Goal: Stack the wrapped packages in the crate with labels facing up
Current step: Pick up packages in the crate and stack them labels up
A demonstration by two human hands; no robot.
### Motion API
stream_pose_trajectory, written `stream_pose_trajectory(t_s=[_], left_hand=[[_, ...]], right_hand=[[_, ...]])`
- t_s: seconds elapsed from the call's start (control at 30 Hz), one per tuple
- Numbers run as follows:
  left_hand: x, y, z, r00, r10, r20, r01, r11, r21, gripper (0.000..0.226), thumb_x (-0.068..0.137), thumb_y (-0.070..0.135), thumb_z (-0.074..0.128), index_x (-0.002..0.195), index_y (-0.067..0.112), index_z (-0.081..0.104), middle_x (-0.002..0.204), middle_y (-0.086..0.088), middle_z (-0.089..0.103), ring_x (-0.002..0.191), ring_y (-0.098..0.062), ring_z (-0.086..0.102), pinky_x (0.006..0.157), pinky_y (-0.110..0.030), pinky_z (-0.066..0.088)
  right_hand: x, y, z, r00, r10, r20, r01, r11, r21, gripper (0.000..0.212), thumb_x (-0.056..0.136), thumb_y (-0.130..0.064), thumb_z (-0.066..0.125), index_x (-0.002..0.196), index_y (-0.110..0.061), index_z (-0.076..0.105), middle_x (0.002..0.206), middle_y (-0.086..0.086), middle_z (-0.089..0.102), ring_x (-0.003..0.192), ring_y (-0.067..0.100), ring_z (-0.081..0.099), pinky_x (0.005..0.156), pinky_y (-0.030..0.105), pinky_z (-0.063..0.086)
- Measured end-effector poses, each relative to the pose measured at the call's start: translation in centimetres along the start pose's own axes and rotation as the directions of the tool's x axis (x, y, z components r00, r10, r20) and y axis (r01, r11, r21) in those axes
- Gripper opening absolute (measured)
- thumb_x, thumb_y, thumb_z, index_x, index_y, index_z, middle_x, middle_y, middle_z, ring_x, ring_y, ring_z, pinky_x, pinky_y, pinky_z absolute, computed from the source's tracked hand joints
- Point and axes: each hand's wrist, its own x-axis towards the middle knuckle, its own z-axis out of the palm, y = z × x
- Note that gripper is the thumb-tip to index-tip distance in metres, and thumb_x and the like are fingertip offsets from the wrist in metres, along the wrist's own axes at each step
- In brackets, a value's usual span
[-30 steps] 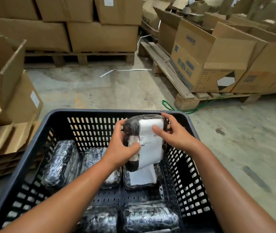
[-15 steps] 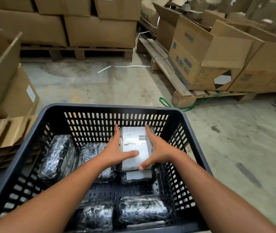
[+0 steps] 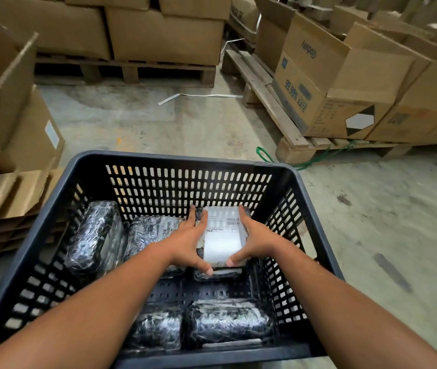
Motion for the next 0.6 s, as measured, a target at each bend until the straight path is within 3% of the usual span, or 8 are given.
stream_pose_trajectory(t_s=[0.13, 0.3, 0.47, 0.6], left_hand=[[0.1, -0.3, 0.0, 1.000, 0.016, -0.013, -0.016, 1.000, 0.004, 0.160, 0.048, 0.071, 0.086, 0.152, 0.030, -0.029, 0.149, -0.002, -0.049, 0.152, -0.035, -0.013, 0.123, -0.048, 0.006], [-0.1, -0.9, 0.2, 0.996, 0.075, -0.048, -0.074, 0.997, 0.026, 0.153, 0.051, 0.074, 0.083, 0.155, 0.029, -0.020, 0.155, 0.002, -0.043, 0.153, -0.032, -0.010, 0.123, -0.046, 0.007], [-1.5, -0.5, -0.8, 0.992, 0.124, -0.033, -0.124, 0.992, -0.017, 0.125, 0.066, 0.055, 0.086, 0.160, 0.031, 0.007, 0.162, 0.008, -0.027, 0.154, -0.024, 0.007, 0.122, -0.037, 0.014], [-3.7, 1.2, -2.4, 0.989, 0.142, 0.053, -0.144, 0.989, 0.034, 0.111, 0.070, 0.055, 0.084, 0.158, 0.033, 0.021, 0.168, 0.007, 0.007, 0.151, -0.019, 0.020, 0.121, -0.036, 0.017]], right_hand=[[-0.2, -0.6, 0.2, 1.000, 0.006, 0.014, -0.005, 0.996, -0.090, 0.162, 0.056, -0.039, 0.103, 0.163, -0.028, -0.018, 0.170, 0.011, 0.025, 0.152, 0.035, 0.030, 0.125, 0.049, 0.027], [-1.5, -1.2, -1.1, 0.999, -0.030, 0.045, 0.040, 0.969, -0.243, 0.137, 0.069, -0.043, 0.096, 0.166, -0.030, 0.000, 0.174, 0.008, 0.016, 0.157, 0.032, 0.020, 0.126, 0.048, 0.024], [-4.5, -1.3, -2.1, 0.992, -0.076, 0.097, 0.103, 0.941, -0.324, 0.115, 0.076, -0.035, 0.093, 0.165, -0.032, 0.020, 0.172, -0.002, 0.025, 0.154, 0.026, 0.031, 0.122, 0.044, 0.030], [-6.6, -1.2, -2.0, 0.987, -0.023, 0.159, 0.079, 0.931, -0.356, 0.092, 0.071, -0.031, 0.096, 0.149, -0.033, 0.047, 0.157, 0.000, 0.047, 0.131, 0.026, 0.056, 0.107, 0.044, 0.049]])
